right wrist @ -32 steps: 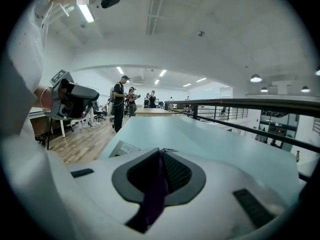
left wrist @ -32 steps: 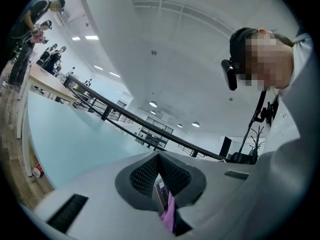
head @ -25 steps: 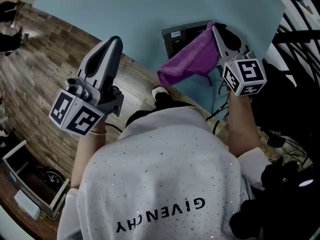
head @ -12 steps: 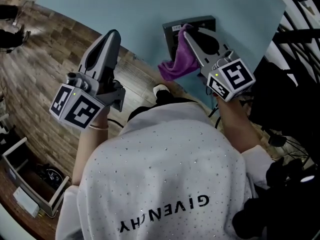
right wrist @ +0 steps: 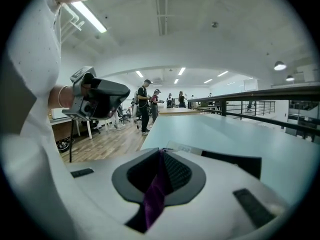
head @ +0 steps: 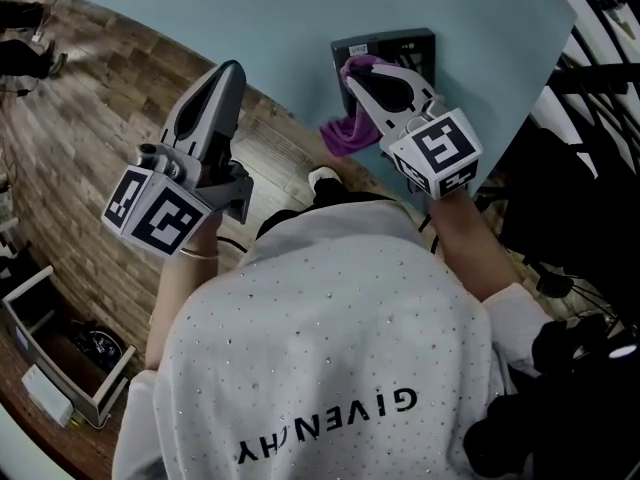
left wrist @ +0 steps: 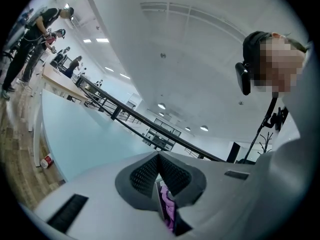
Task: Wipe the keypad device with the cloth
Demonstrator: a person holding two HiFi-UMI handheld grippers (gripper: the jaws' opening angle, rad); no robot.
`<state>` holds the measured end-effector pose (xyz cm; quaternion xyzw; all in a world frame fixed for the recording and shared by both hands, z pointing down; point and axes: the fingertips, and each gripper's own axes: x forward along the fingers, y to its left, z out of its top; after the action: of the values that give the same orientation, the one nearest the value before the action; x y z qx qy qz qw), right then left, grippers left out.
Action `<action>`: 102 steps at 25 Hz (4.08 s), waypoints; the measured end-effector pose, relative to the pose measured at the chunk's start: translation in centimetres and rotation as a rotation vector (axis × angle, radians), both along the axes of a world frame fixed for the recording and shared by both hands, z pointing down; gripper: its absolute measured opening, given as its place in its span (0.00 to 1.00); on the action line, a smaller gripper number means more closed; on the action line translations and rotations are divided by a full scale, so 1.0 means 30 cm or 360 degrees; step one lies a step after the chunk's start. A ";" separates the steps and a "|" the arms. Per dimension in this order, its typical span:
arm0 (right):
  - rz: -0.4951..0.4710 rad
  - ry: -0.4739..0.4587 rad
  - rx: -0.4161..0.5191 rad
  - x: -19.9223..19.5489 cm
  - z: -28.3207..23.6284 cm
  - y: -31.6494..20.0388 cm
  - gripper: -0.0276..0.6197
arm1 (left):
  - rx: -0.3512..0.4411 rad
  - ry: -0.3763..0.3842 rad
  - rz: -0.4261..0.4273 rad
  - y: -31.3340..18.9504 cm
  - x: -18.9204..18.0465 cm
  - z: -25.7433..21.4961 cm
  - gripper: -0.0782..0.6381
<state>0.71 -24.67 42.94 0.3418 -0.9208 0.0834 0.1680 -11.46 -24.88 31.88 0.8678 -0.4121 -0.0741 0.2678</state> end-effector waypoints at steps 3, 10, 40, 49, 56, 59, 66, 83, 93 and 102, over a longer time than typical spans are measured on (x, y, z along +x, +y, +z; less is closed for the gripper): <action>0.0055 0.0034 0.0016 0.043 0.006 -0.010 0.08 | 0.0011 -0.0004 -0.0003 0.008 -0.003 -0.007 0.11; 0.0202 0.0053 0.0031 0.144 0.005 -0.042 0.08 | 0.0016 -0.0005 0.0007 0.020 0.005 -0.007 0.11; 0.0704 0.0215 0.0015 0.557 0.015 -0.126 0.08 | 0.0031 -0.0048 0.0015 -0.013 0.015 -0.023 0.11; 0.0128 -0.0193 0.0050 0.179 -0.078 -0.009 0.08 | 0.0040 -0.0058 -0.0004 -0.026 0.019 -0.030 0.11; -0.0172 -0.0088 -0.0003 -0.039 -0.023 0.056 0.08 | 0.0067 -0.0052 0.0071 -0.016 0.058 -0.054 0.11; -0.0195 -0.0021 -0.0047 -0.044 0.018 0.071 0.08 | 0.0061 -0.0021 0.0067 -0.014 0.054 -0.061 0.11; 0.0004 0.0073 -0.0031 0.060 0.041 0.031 0.08 | 0.0046 0.0004 0.0136 -0.020 0.077 -0.047 0.11; 0.0732 0.0111 -0.0087 0.381 0.087 -0.073 0.08 | 0.0029 0.0017 0.0479 -0.188 0.150 -0.042 0.11; 0.1225 0.0000 -0.0111 0.543 0.106 -0.099 0.08 | 0.0015 -0.0042 0.0747 -0.237 0.205 -0.036 0.11; 0.1319 -0.0260 -0.0006 0.542 0.063 -0.064 0.08 | -0.0004 -0.0104 0.0893 -0.252 0.237 -0.010 0.11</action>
<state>16.96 -26.59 44.84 0.6751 -0.7157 0.1726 0.0474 -4.35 -32.44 31.59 0.9495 -0.1641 0.0315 0.2655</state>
